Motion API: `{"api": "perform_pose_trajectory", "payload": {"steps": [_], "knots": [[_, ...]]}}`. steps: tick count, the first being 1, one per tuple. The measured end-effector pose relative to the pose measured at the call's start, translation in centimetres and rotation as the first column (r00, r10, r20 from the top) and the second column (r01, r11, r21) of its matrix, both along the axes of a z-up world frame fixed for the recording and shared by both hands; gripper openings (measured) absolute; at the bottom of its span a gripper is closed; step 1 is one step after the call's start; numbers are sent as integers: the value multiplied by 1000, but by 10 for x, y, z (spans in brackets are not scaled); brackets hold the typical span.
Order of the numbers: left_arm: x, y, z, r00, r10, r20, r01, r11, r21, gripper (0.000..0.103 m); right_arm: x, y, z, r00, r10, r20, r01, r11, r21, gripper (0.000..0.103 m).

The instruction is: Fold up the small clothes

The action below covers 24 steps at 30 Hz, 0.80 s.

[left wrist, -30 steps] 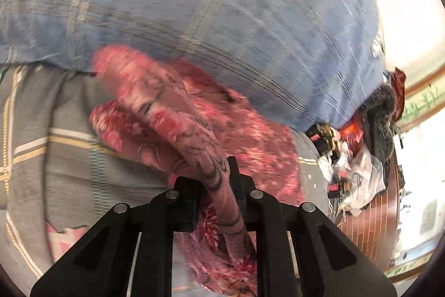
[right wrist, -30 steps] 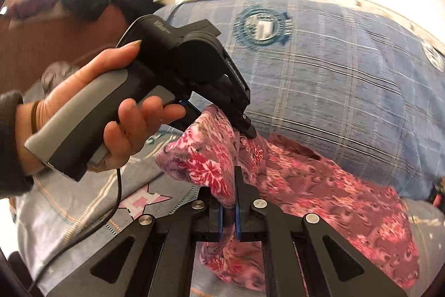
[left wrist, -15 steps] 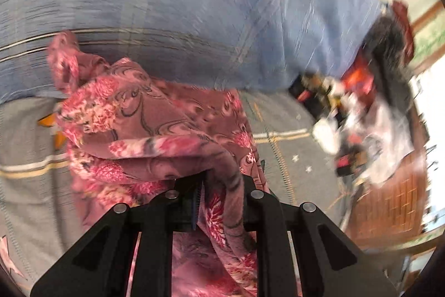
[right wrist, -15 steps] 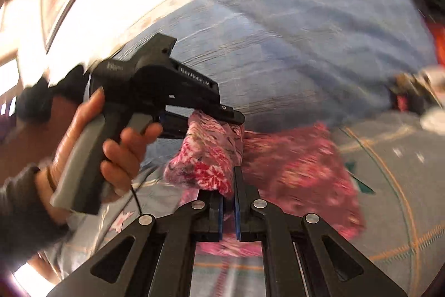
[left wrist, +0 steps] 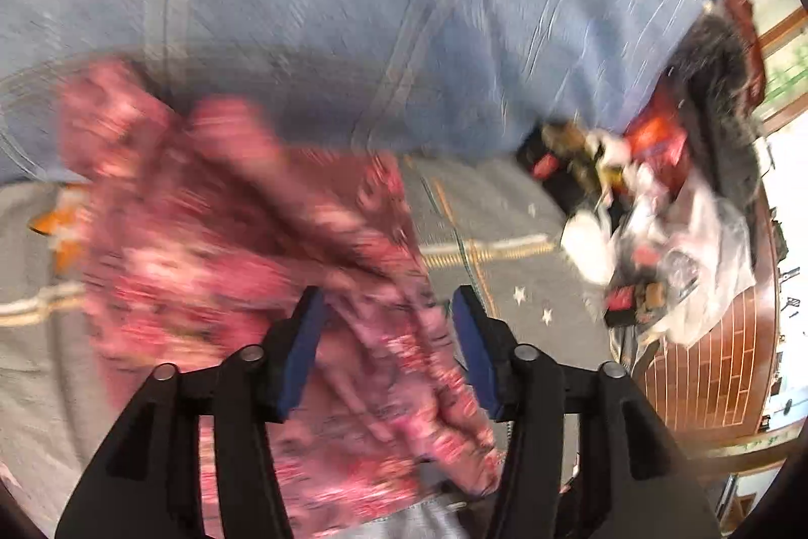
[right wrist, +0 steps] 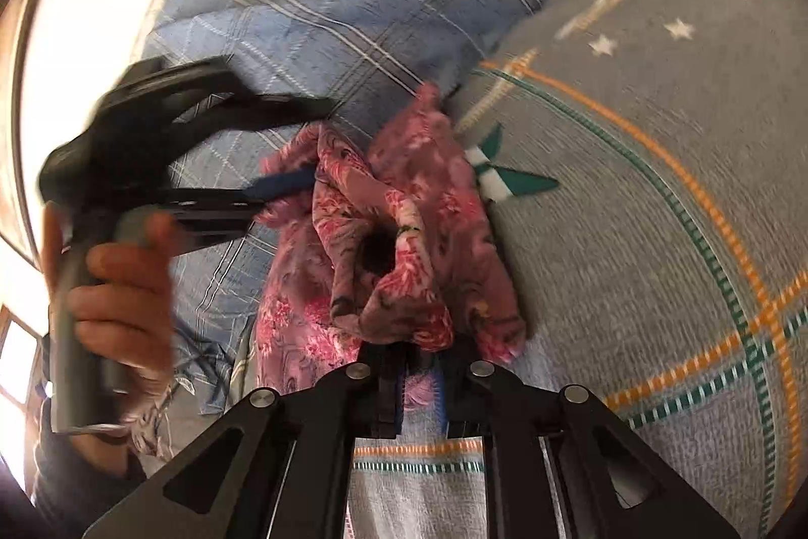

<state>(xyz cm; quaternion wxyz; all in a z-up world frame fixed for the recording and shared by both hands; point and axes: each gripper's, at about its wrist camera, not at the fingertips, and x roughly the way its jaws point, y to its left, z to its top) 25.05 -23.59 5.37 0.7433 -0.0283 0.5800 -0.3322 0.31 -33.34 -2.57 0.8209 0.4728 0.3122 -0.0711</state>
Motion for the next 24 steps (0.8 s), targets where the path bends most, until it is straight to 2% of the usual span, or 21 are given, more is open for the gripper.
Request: {"api": "perform_pose_trajectory", "payload": {"steps": [1,2,3,4,5,6,7,8,10,12,14,15,16,17,18,19,20,21,22,23,24], "knots": [[2,15,7,999,18,31,-17,1000,-8,65,-7,-2,6,999,-32,6,32,999,-15,17],[6,35,13,996,52,72,-51,999,-16,66,-19,-3,18,996,-89,31,91,994,-56,17],[9,51,12,993,80,89,-79,997,-20,66,-31,-5,31,987,-138,82,146,984,-98,22],[13,68,10,990,108,94,-106,994,-21,66,-39,-7,44,976,-174,134,192,972,-134,31],[19,89,2,987,140,77,-139,990,-21,66,-45,-9,58,959,-206,192,241,954,-177,35],[23,101,-5,986,157,52,-157,987,-19,66,-41,-10,71,952,-191,239,246,943,-223,43],[26,111,-13,984,175,27,-175,984,-13,66,-25,-12,82,960,-120,253,190,943,-272,58],[29,120,-23,980,197,-6,-197,980,-14,66,-7,-15,87,971,-52,235,123,947,-297,64],[29,134,-43,972,222,-83,-227,972,-56,66,47,-20,86,986,81,149,-27,942,-334,65],[24,140,-55,965,228,-132,-241,967,-88,66,94,-13,77,977,209,50,-179,920,-350,65],[22,143,-65,961,224,-164,-243,964,-108,66,138,6,62,942,319,-101,-331,843,-424,65],[21,144,-66,960,220,-171,-240,964,-113,66,146,18,57,924,349,-157,-381,801,-462,64],[21,144,-68,960,217,-176,-239,964,-115,66,156,31,52,906,358,-223,-422,741,-523,61],[20,142,-69,960,215,-177,-237,964,-116,66,167,44,48,898,333,-289,-441,655,-614,60],[20,142,-69,961,211,-178,-234,965,-121,66,171,48,47,898,318,-305,-440,622,-648,41],[21,140,-69,963,203,-175,-227,966,-128,66,174,46,49,897,335,-287,-440,634,-636,5],[22,139,-68,966,195,-168,-218,967,-131,66,173,30,52,918,337,-209,-395,729,-559,6],[21,136,-67,970,192,-153,-211,970,-122,66,169,14,53,943,299,-147,-331,800,-500,6],[22,133,-68,972,192,-137,-208,972,-108,66,163,-11,47,970,223,-93,-241,886,-396,6],[24,131,-69,973,193,-123,-204,976,-81,66,161,-30,36,982,162,-98,-185,933,-310,5],[25,130,-72,973,195,-125,-204,977,-65,66,157,-51,18,985,82,-153,-114,971,-209,6]]}}
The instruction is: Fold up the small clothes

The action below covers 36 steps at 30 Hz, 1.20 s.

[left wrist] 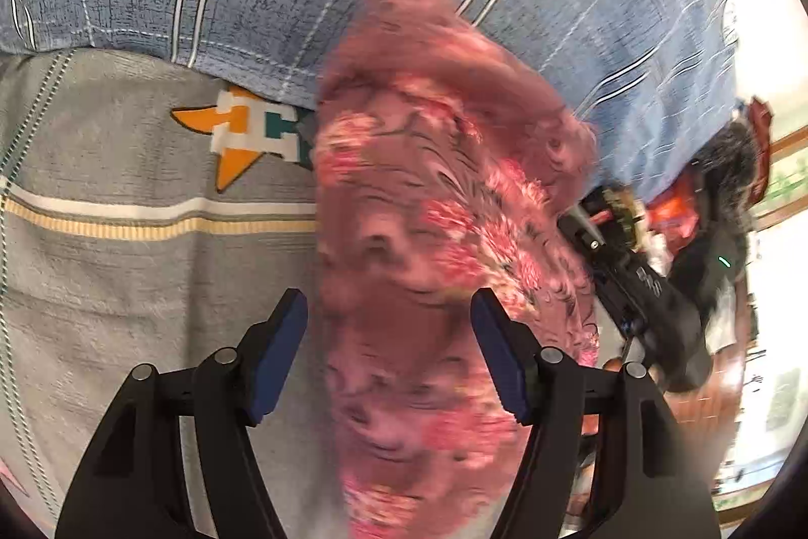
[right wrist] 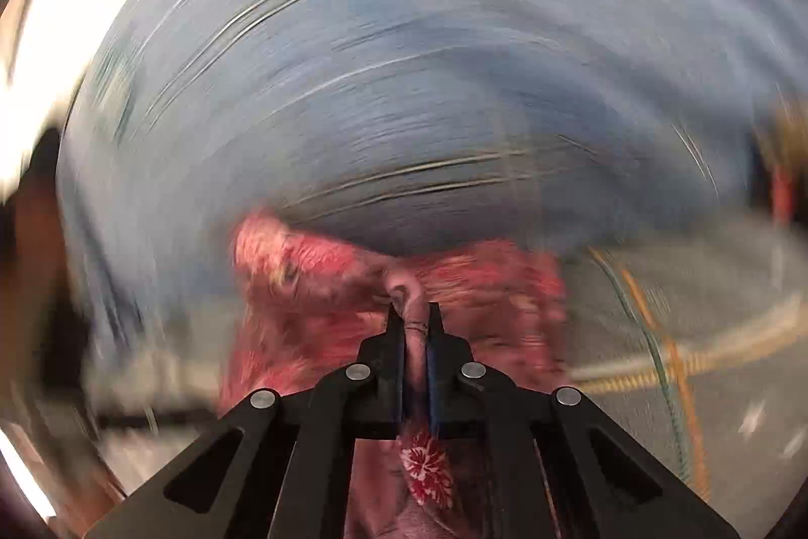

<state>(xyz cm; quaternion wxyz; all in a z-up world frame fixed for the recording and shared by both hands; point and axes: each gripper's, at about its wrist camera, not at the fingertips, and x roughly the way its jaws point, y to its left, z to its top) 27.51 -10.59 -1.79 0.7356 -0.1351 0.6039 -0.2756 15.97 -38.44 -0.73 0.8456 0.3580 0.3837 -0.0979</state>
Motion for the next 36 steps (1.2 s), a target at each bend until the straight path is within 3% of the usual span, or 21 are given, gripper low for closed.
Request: {"api": "perform_pose_trajectory", "payload": {"steps": [2,3,5,6,7,9,12,13,14,16,18,19,21,23,27,30,34,35,36], "knots": [[0,0,-4,1000,-4,-27,3,1000,-23,66,-18,-32,-27,985,-137,-104,148,983,106,2],[0,1,-4,999,-5,-35,4,999,-54,66,-27,-38,-27,983,-161,-86,170,979,112,9],[1,0,-4,999,-4,-35,1,996,-84,66,-47,-47,-22,986,-169,15,164,972,169,9],[2,-2,-6,999,1,-40,-4,997,-78,67,-53,-48,-20,987,-151,62,135,969,208,14],[3,-6,-9,999,5,-46,-9,998,-68,70,-57,-47,-18,988,-131,85,109,969,223,30],[3,-18,-13,998,18,-53,-21,999,-50,72,-55,-35,-15,992,-56,115,31,976,215,49],[-4,-26,-7,999,36,-17,-36,999,-25,69,-35,-4,-14,991,111,76,-122,979,166,46],[-5,-20,-3,999,39,4,-39,999,-22,67,-28,7,-12,987,156,48,-160,984,84,21],[-11,-23,3,998,41,40,-41,999,-7,67,-27,19,-3,978,207,36,-207,978,-14,11],[-24,-25,14,989,25,143,-39,995,94,67,-40,26,13,972,210,106,-202,976,-78,10],[-37,-37,17,963,-14,267,-51,971,235,67,-59,18,15,974,137,178,-134,991,-31,10],[-39,-42,16,954,-40,298,-48,958,281,67,-66,12,8,980,103,172,-102,995,-19,10],[-46,-55,9,943,-83,322,-39,935,354,67,-69,5,-17,995,69,74,-72,997,31,10],[-56,-63,13,923,-105,370,-47,924,379,67,-75,5,-25,995,56,81,-61,996,62,10],[-66,-72,18,900,-157,407,-34,905,424,67,-85,2,-12,993,45,109,-55,995,85,16],[-72,-71,22,895,-171,413,-25,904,428,67,-90,-7,-8,990,42,137,-58,992,109,19],[-79,-68,25,898,-167,407,-27,903,430,67,-101,11,-2,984,111,138,-124,988,87,39],[-79,-67,25,900,-166,404,-27,902,431,67,-96,19,-2,985,137,106,-144,988,55,39],[-81,-66,27,901,-164,402,-28,902,431,67,-92,23,-1,984,158,83,-160,987,19,31]]}}
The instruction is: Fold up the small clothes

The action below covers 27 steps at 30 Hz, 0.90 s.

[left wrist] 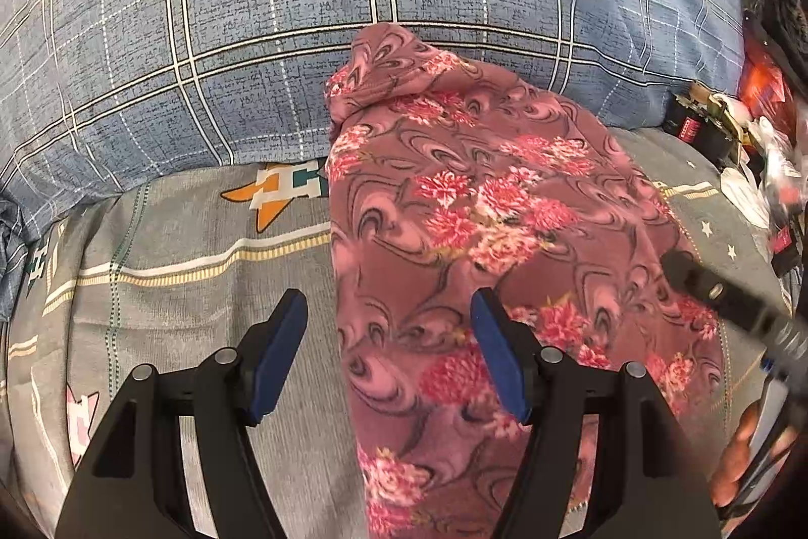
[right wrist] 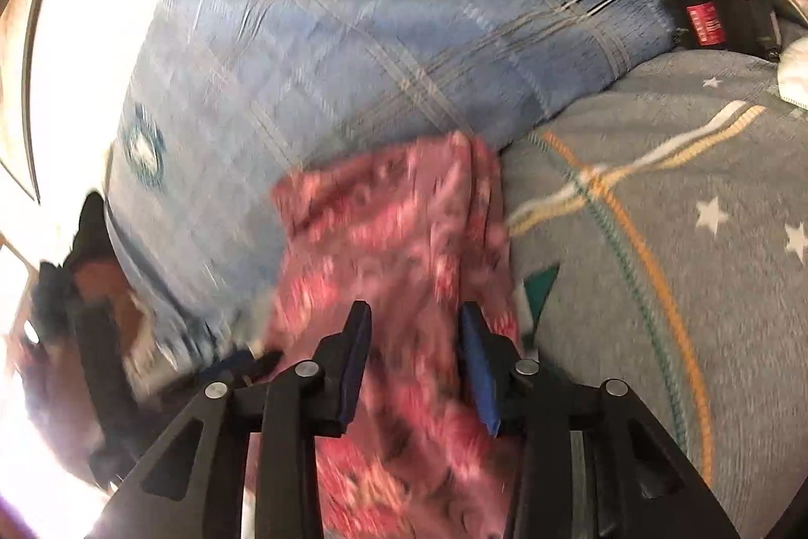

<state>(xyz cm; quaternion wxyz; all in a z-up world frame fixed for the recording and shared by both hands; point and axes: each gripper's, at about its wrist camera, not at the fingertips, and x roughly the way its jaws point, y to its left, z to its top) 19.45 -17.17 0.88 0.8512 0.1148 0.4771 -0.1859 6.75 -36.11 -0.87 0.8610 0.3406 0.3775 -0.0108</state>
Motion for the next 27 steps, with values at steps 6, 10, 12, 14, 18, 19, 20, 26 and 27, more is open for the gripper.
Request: {"api": "perform_pose_trajectory", "payload": {"steps": [6,10,12,14,18,19,20,26,27], "knots": [[-17,14,8,1000,-16,15,16,1000,-23,68,-20,6,30,989,-31,145,38,998,-47,8],[-16,25,-21,996,-9,-93,8,1000,-7,69,-14,1,-12,998,-49,-30,49,999,-16,8],[-19,32,-20,994,-20,-110,14,999,-47,69,-17,0,-19,998,-48,-42,49,999,7,10],[-14,40,-14,992,-26,-123,16,996,-83,68,-20,-8,-5,997,-79,-9,80,996,37,16],[11,50,-4,985,15,-170,-44,985,-168,68,-14,-35,18,981,-182,72,179,983,52,37],[21,50,-4,981,35,-193,-71,980,-185,68,-10,-39,20,980,-186,72,182,982,57,47],[28,48,-5,976,42,-214,-85,977,-196,68,5,-42,18,984,-168,53,164,984,74,50],[67,27,-20,939,68,-338,-164,950,-265,68,75,-32,2,995,-86,-48,86,996,4,22],[69,23,-19,946,70,-317,-161,949,-271,68,76,-29,6,997,-73,-15,73,997,-24,8]]}}
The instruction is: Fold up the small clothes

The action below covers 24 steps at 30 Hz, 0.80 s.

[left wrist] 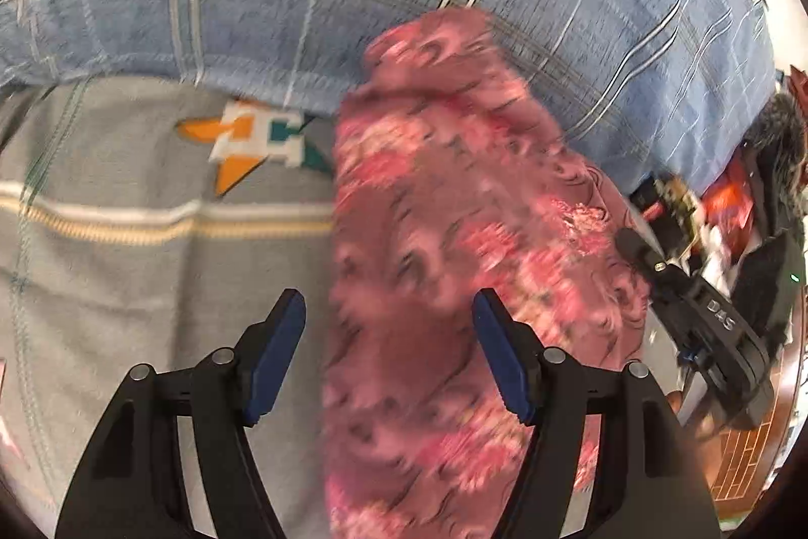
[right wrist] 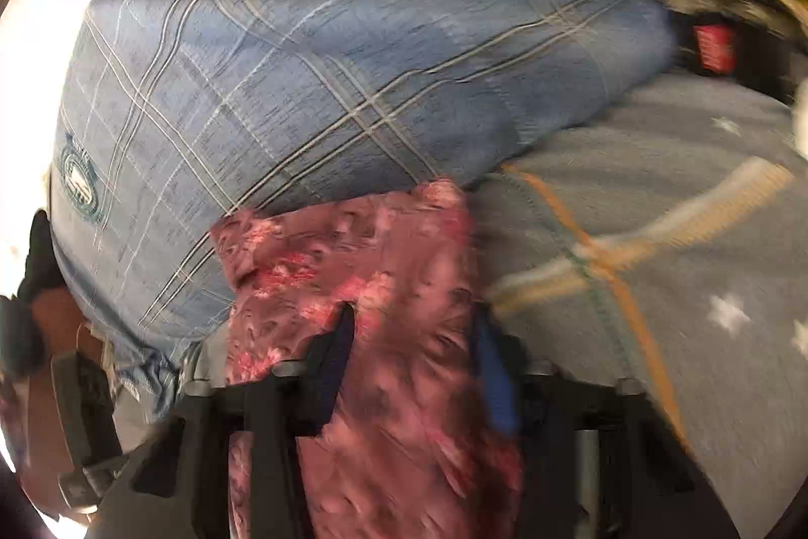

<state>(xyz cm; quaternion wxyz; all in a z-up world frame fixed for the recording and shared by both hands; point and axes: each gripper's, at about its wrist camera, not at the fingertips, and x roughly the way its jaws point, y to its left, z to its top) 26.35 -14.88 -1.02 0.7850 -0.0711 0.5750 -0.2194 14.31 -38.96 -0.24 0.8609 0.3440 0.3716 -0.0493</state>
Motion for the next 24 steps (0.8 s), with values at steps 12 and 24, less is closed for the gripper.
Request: {"api": "perform_pose_trajectory", "payload": {"steps": [12,24], "knots": [[1,-18,-14,1000,-1,9,0,997,74,69,-16,-22,-20,1000,-7,-20,7,1000,30,14],[-72,18,14,995,-32,92,29,999,41,69,-115,16,15,988,112,107,-106,993,-60,6]]}}
